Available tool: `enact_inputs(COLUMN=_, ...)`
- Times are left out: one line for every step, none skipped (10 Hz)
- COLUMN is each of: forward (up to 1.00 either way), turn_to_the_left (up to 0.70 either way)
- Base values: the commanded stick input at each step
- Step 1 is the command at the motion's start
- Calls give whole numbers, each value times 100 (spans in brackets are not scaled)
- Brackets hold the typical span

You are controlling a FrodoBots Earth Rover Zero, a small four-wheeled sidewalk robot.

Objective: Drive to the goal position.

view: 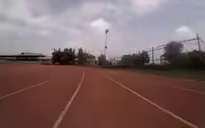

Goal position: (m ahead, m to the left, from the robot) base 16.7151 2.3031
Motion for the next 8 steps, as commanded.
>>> enact_inputs(forward=45, turn_to_the_left=0)
enact_inputs(forward=45, turn_to_the_left=0)
enact_inputs(forward=45, turn_to_the_left=0)
enact_inputs(forward=45, turn_to_the_left=0)
enact_inputs(forward=45, turn_to_the_left=0)
enact_inputs(forward=45, turn_to_the_left=0)
enact_inputs(forward=45, turn_to_the_left=0)
enact_inputs(forward=45, turn_to_the_left=0)
